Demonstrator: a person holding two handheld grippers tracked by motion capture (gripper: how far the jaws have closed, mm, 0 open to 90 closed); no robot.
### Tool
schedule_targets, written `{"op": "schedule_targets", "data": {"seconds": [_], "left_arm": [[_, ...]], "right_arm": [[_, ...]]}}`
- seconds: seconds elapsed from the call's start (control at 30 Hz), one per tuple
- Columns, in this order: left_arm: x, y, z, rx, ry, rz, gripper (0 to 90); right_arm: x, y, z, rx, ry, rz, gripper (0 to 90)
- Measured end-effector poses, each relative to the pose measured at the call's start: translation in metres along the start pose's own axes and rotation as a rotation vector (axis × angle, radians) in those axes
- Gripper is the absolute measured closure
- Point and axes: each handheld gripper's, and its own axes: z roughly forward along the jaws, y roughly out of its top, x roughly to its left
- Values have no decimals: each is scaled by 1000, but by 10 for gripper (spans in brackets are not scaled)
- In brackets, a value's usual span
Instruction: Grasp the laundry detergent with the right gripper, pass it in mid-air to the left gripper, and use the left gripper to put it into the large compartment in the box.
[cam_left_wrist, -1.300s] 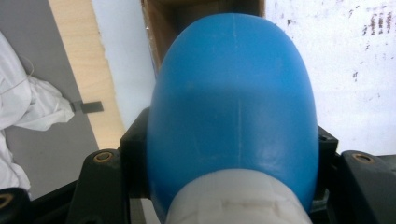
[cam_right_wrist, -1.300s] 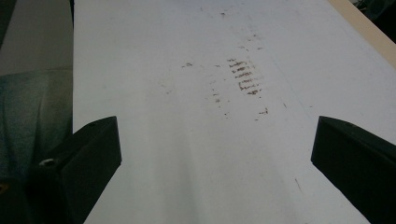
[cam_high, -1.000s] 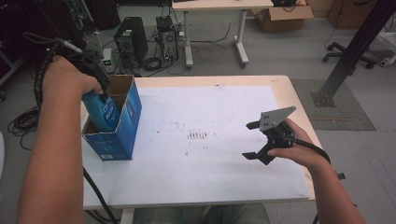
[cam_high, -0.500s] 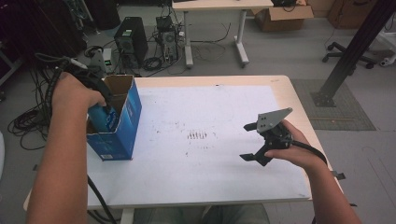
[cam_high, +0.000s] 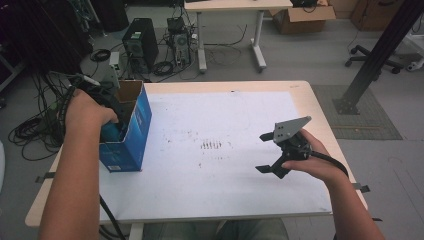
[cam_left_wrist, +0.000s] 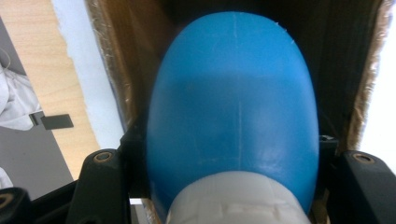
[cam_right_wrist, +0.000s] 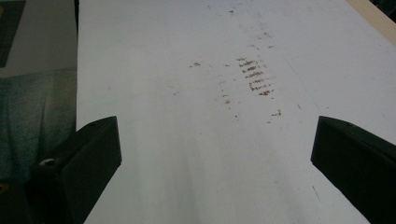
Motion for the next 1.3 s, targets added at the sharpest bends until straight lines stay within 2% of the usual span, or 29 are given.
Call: {"op": "schedule_targets", "data": {"seconds": [0.37, 0.73, 1.3], "left_arm": [[-4, 0, 14, 1, -7, 9, 385], [-4, -1, 23, -9, -2, -2, 385], [-3, -2, 25, -40, -1, -12, 380]], "right_arm": [[1, 0, 2, -1, 0, 3, 18], [1, -1, 2, -1, 1, 1, 18], [2, -3, 7, -2, 8, 4, 18]]}}
